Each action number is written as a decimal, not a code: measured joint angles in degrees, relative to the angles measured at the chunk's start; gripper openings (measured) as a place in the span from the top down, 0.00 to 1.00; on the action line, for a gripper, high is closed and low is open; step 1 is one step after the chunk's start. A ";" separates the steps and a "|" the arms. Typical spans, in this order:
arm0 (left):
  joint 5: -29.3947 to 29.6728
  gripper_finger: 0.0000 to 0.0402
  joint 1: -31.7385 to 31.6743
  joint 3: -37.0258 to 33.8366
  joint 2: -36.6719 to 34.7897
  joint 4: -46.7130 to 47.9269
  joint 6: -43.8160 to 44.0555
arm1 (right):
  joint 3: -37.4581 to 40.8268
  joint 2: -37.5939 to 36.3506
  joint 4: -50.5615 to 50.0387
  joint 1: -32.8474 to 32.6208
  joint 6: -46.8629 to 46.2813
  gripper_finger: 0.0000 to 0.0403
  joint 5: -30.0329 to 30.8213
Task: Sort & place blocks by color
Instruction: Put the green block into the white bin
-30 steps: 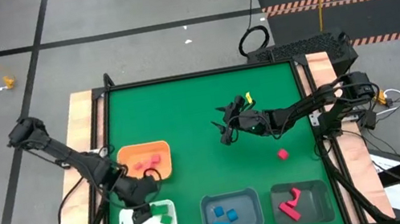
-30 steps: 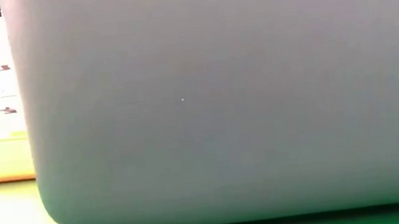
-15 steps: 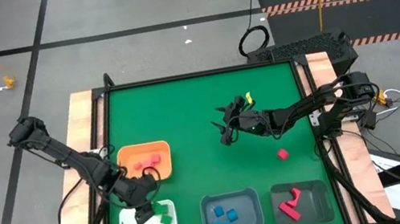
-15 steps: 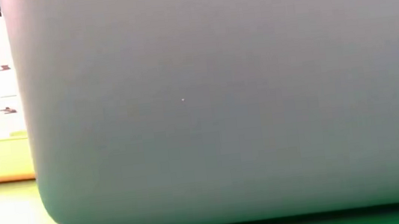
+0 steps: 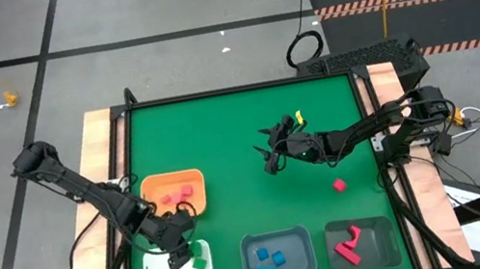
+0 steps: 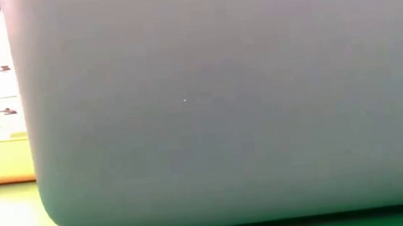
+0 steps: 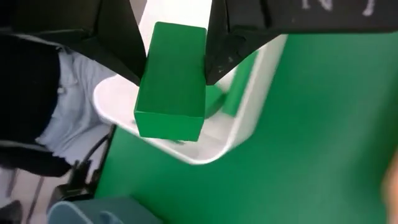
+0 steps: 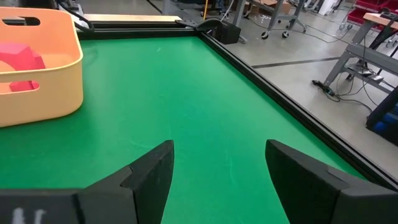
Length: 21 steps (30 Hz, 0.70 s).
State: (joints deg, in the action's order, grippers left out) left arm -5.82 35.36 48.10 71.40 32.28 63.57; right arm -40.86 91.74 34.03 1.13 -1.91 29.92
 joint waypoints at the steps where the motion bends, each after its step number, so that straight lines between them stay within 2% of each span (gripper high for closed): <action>1: 0.00 0.62 0.24 0.00 0.74 -1.33 -0.05 | 0.00 0.00 0.01 0.00 0.00 0.39 0.00; 5: -0.08 0.62 2.80 0.02 1.98 -4.38 -0.97 | 0.02 0.00 0.31 0.02 0.00 0.39 -0.01; 8: 0.57 0.61 3.94 -0.02 2.53 -3.32 -0.50 | 0.02 0.00 0.43 0.00 0.00 0.39 -0.01; 14: 1.81 0.61 3.88 -0.02 4.73 2.40 2.99 | 0.02 0.00 0.41 0.00 0.00 0.39 -0.01; 21: 0.21 0.61 3.85 -0.02 6.58 1.23 3.17 | 0.02 0.00 0.42 0.00 0.00 0.39 -0.03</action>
State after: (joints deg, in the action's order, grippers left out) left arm -5.61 39.20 48.07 77.97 33.52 66.74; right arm -40.84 91.74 34.45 1.13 -1.91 29.89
